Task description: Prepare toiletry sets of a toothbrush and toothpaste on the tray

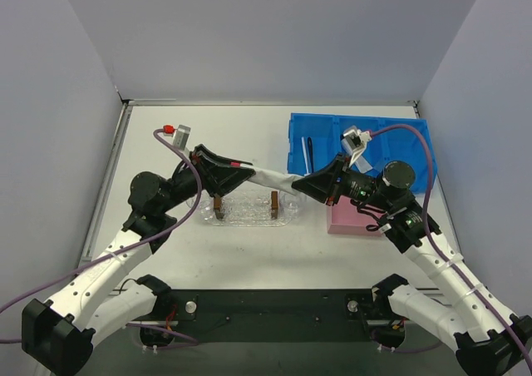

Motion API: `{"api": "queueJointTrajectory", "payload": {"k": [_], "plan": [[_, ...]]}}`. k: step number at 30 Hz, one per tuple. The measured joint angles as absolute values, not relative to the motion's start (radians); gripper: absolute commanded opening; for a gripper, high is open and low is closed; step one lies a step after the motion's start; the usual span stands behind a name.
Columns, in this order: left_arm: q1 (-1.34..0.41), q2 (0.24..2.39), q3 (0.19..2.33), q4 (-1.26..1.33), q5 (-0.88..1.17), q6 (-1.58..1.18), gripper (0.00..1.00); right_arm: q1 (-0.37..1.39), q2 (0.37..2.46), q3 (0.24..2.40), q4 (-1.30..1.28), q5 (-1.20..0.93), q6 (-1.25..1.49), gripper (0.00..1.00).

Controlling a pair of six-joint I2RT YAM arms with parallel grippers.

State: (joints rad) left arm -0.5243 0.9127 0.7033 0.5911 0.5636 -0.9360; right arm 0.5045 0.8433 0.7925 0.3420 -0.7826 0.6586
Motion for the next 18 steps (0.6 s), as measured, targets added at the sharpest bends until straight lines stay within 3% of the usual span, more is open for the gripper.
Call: {"api": "queueJointTrajectory", "payload": {"k": [2,3,7,8,18], "plan": [[-0.524,0.913,0.703,0.591,0.566,-0.936,0.08,0.505,0.843,0.793,0.342,-0.786,0.659,0.0],[-0.524,0.913,0.703,0.591,0.569,-0.935,0.22,0.505,0.843,0.793,0.341,-0.787,0.658,0.0],[-0.524,0.913,0.703,0.576,0.583,-0.917,0.58,0.505,0.843,0.794,0.313,-0.787,0.641,0.0],[-0.524,0.913,0.703,0.569,0.588,-0.909,0.63,0.505,0.843,0.795,0.301,-0.787,0.632,0.0],[-0.517,0.899,0.75,0.29,0.622,-0.667,0.8,0.505,0.844,0.914,0.002,-0.78,0.479,0.0]]}}
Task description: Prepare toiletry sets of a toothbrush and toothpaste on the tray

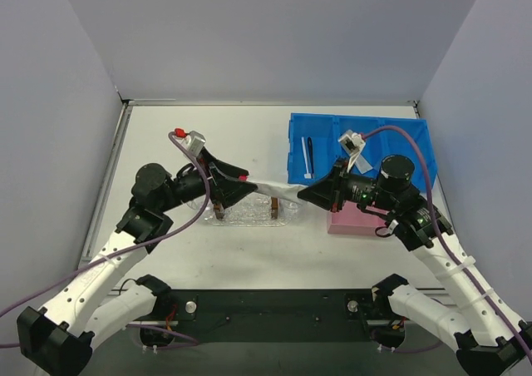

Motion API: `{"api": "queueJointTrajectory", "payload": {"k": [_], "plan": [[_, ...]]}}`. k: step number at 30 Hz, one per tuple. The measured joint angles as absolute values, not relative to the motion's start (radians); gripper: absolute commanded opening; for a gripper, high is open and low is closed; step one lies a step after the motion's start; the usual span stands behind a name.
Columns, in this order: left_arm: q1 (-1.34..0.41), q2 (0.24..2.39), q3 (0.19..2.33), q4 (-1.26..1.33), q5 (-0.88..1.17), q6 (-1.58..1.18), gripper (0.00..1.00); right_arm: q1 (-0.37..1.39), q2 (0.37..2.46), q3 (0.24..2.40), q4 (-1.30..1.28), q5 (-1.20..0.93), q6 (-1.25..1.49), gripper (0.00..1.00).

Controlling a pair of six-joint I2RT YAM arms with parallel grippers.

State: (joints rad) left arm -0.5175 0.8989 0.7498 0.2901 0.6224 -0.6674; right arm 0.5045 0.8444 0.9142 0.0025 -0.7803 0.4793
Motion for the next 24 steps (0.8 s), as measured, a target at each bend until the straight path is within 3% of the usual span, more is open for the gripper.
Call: {"api": "queueJointTrajectory", "payload": {"k": [11,19,24], "plan": [[-0.509,0.802,0.856,0.001,0.582,-0.32,0.82,0.505,0.852,0.952,-0.271,-0.748,0.356,0.0],[-0.518,0.903,0.873,-0.025,0.81,-0.221,0.82,0.525,0.9,0.999,-0.39,-0.749,0.299,0.0],[-0.614,1.01,0.888,-0.043,0.9,-0.175,0.82,0.595,0.942,1.036,-0.438,-0.749,0.27,0.0]]}}
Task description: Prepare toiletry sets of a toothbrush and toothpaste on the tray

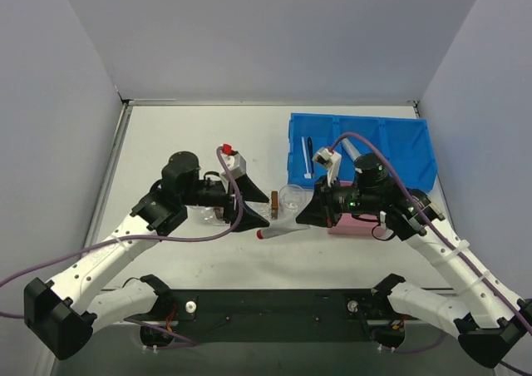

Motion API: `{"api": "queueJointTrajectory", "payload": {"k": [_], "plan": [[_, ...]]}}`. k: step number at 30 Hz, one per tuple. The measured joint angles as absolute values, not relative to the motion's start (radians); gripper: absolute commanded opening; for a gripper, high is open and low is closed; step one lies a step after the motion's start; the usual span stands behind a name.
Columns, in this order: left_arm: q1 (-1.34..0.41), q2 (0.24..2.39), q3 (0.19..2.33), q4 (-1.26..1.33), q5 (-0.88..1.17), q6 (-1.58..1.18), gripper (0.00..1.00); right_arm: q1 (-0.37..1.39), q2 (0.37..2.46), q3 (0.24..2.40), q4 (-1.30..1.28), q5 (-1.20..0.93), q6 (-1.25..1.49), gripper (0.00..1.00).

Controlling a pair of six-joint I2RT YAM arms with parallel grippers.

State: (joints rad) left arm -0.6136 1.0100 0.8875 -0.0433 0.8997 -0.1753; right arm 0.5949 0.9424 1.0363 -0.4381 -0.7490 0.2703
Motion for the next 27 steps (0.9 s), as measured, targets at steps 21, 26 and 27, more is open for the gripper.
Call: {"api": "queueJointTrajectory", "payload": {"k": [21,26,27], "plan": [[-0.791,1.212,0.904,-0.099,1.082,-0.144,0.65,0.734,1.096,1.167,-0.477,-0.812,0.207,0.0],[-0.792,1.213,0.904,-0.103,1.085,-0.146,0.45,0.741,1.111,1.178,-0.485,-0.821,0.196,0.0],[-0.792,1.214,0.904,-0.103,1.085,-0.146,0.39,0.741,1.112,1.18,-0.487,-0.821,0.194,0.0]]}}
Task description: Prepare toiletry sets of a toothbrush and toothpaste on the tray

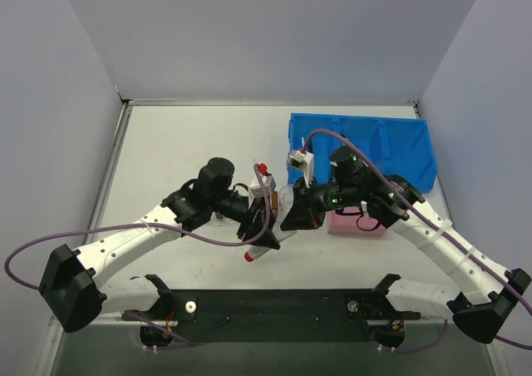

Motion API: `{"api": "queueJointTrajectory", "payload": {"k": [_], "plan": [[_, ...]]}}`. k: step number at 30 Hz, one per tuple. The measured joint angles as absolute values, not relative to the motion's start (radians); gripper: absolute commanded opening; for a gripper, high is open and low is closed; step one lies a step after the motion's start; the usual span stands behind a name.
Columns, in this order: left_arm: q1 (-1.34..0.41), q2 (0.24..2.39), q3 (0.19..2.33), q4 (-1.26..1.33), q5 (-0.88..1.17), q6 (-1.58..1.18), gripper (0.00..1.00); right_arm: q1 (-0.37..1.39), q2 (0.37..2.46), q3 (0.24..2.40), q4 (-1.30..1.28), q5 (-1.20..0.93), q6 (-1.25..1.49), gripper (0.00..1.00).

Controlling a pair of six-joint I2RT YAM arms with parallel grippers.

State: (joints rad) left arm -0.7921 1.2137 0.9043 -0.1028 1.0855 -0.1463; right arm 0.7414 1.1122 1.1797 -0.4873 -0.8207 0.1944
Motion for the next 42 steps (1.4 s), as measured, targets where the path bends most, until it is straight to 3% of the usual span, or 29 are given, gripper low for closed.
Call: {"api": "queueJointTrajectory", "payload": {"k": [4,8,12,15,18,26,42], "plan": [[-0.793,1.22,0.904,-0.102,1.087,-0.147,0.23,0.742,1.113,1.183,-0.492,-0.817,0.187,0.0],[-0.793,1.221,0.904,-0.102,1.077,-0.152,0.16,0.742,1.113,1.184,-0.495,-0.803,0.186,0.0],[-0.793,1.212,0.885,-0.073,1.047,-0.169,0.12,0.742,1.113,1.185,-0.497,-0.778,0.192,0.27],[-0.793,1.187,0.852,-0.031,1.011,-0.194,0.1,0.738,1.113,1.186,-0.49,-0.753,0.208,0.41],[-0.793,1.15,0.819,0.018,0.973,-0.224,0.1,0.73,1.11,1.186,-0.469,-0.737,0.228,0.47],[-0.792,1.077,0.786,0.125,0.91,-0.278,0.1,0.726,1.077,1.144,-0.356,-0.741,0.294,0.47],[-0.773,1.04,0.771,0.172,0.841,-0.308,0.1,0.726,1.069,1.101,-0.271,-0.765,0.352,0.35]]}}
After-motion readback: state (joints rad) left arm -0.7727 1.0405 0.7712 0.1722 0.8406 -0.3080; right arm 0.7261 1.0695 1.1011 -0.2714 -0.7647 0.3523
